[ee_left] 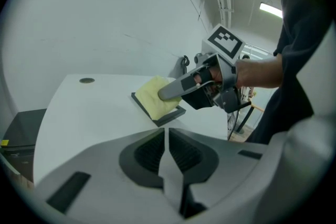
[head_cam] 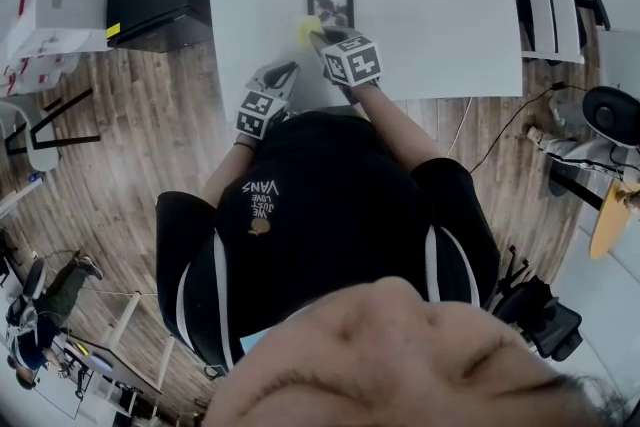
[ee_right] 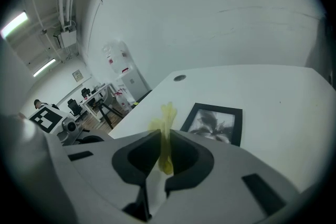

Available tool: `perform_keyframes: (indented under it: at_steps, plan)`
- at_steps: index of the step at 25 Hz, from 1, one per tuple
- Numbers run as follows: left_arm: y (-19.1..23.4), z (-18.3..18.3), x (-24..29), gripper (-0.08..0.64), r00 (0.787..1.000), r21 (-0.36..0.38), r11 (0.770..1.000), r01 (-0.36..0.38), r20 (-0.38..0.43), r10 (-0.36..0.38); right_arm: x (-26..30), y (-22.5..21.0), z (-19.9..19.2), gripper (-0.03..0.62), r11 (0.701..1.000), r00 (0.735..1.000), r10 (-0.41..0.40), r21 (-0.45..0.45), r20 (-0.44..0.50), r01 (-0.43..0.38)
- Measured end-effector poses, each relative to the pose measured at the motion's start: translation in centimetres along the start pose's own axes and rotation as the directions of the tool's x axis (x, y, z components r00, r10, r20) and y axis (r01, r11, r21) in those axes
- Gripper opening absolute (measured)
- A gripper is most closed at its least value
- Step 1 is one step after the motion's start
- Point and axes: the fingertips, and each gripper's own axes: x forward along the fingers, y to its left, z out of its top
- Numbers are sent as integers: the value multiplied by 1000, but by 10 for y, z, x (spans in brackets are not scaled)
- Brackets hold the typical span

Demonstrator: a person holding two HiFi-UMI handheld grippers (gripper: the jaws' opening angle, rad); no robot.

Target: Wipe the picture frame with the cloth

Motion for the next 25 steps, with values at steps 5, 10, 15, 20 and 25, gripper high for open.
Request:
perform_keyframes:
  at_steps: [5, 10, 15, 20, 25]
  plan:
    - [2, -1, -3, 34, 1000, -4, 1000, -2, 1, 2, 7, 4, -6, 44, 1000, 1000, 1, -9, -25, -1]
    - [2, -2, -4, 34, 1000, -4, 1000, 3, -2, -3, 9, -4, -17, 44, 1000, 999, -21, -4, -48, 21]
    - [0, -3, -2, 34, 1000, 4, 1000, 16, -9, -16, 5, -15, -26, 44, 999, 998, -47, 13, -52, 47]
    - [-2, -2, 1, 34, 999, 15, 999, 34, -13, -33, -7, -32, -32, 44, 995, 995, -89, 32, -49, 91]
    - [-6, 0, 7, 34, 998, 28, 998, 57, -19, -56, -25, -54, -40, 44, 988, 989, -138, 66, -47, 141]
